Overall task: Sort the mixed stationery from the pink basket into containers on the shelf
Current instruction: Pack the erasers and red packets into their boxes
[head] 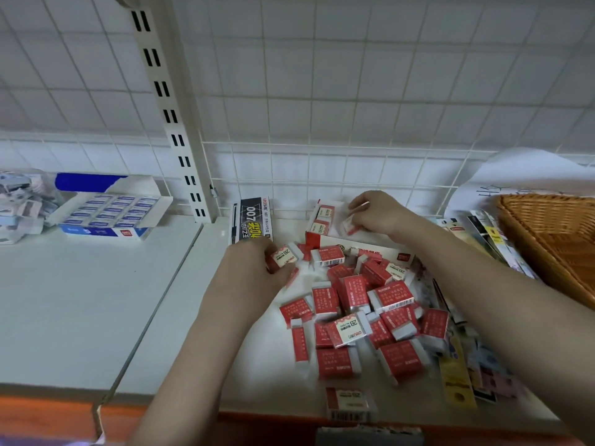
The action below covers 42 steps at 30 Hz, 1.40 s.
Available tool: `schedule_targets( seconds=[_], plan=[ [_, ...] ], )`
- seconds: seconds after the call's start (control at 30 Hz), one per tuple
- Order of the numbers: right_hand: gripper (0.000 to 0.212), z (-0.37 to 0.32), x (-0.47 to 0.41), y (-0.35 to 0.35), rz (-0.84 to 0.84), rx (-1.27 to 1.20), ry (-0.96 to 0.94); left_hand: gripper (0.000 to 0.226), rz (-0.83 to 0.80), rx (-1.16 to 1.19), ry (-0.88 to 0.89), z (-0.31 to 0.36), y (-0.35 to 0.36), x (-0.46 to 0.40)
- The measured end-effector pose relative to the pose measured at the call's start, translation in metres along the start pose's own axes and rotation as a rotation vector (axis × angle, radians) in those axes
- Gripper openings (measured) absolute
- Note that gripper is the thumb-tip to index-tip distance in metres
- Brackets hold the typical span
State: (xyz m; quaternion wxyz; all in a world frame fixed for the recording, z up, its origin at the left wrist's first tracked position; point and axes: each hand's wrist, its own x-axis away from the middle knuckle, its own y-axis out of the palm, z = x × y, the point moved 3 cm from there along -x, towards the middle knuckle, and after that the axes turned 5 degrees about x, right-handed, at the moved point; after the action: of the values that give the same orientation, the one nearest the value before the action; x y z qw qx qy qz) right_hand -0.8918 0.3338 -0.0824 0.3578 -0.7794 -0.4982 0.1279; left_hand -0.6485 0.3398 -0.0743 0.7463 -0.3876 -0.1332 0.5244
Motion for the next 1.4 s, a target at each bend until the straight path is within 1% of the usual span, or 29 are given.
schedule_targets(
  seconds=[0.03, 0.1, 0.2, 0.27, 0.33, 0.4, 0.5, 0.57, 0.63, 0.77, 0.83, 0.9, 0.97, 1.0, 1.07, 1.13, 1.27, 1.33, 1.4],
  plan=[
    [0.023, 0.000, -0.004, 0.001, -0.017, 0.049, -0.017, 0.019, 0.007, 0.015, 0.000, 0.000, -0.001, 0.000],
    [0.025, -0.002, -0.009, 0.002, -0.008, 0.095, -0.072, 0.018, 0.023, 0.033, -0.006, -0.002, -0.003, 0.000],
    [0.020, -0.004, -0.012, 0.006, 0.118, 0.182, -0.145, 0.020, 0.035, 0.061, -0.007, -0.006, -0.005, 0.000],
    [0.012, -0.002, -0.012, 0.012, 0.183, 0.255, -0.182, 0.028, 0.031, 0.082, 0.004, -0.008, -0.006, -0.001],
    [0.008, 0.000, -0.013, 0.016, 0.210, 0.379, -0.210, 0.038, 0.020, 0.092, 0.009, -0.008, -0.006, 0.000],
    [0.012, -0.001, -0.012, 0.015, 0.210, 0.492, -0.214, 0.047, 0.029, 0.106, 0.007, -0.009, -0.006, -0.001],
    [0.030, -0.005, -0.007, 0.013, 0.151, 0.501, -0.148, 0.054, 0.040, 0.128, -0.004, -0.012, -0.007, -0.001],
    [0.042, -0.007, -0.003, 0.014, 0.058, 0.523, -0.132, 0.048, 0.034, 0.129, -0.015, -0.014, -0.007, -0.002],
    [0.044, -0.005, -0.004, 0.017, 0.016, 0.518, -0.151, 0.037, 0.028, 0.138, -0.045, -0.015, -0.008, -0.003],
    [0.028, 0.000, -0.007, 0.019, 0.085, 0.425, -0.173, 0.027, 0.021, 0.140, -0.090, -0.018, -0.006, -0.006],
    [0.020, 0.000, -0.007, 0.019, 0.088, 0.408, -0.191, 0.025, 0.041, 0.138, -0.101, -0.019, -0.007, -0.007],
    [0.016, -0.001, -0.006, 0.015, 0.056, 0.411, -0.199, 0.021, 0.036, 0.161, -0.088, -0.017, -0.007, -0.010],
    [0.015, -0.006, 0.000, 0.006, -0.004, 0.432, -0.199, 0.009, -0.009, 0.221, -0.065, -0.013, -0.007, -0.015],
    [0.015, -0.009, 0.005, -0.002, -0.012, 0.428, -0.200, 0.010, -0.043, 0.279, -0.062, -0.010, -0.007, -0.019],
    [0.017, -0.018, 0.026, -0.018, 0.037, 0.386, -0.199, 0.016, -0.135, 0.426, -0.090, 0.000, -0.006, -0.027],
    [0.018, -0.021, 0.055, -0.028, 0.072, 0.324, -0.205, 0.012, -0.202, 0.508, -0.115, 0.012, -0.004, -0.034],
    [0.025, -0.011, 0.104, -0.022, -0.047, 0.313, -0.175, 0.027, -0.303, 0.463, -0.050, 0.025, 0.002, -0.048],
    [0.026, -0.002, 0.112, -0.015, -0.060, 0.348, -0.162, 0.032, -0.361, 0.486, -0.059, 0.028, 0.009, -0.055],
    [0.025, 0.005, 0.116, -0.010, -0.041, 0.369, -0.174, 0.030, -0.360, 0.432, -0.050, 0.029, 0.016, -0.065]
  ],
)
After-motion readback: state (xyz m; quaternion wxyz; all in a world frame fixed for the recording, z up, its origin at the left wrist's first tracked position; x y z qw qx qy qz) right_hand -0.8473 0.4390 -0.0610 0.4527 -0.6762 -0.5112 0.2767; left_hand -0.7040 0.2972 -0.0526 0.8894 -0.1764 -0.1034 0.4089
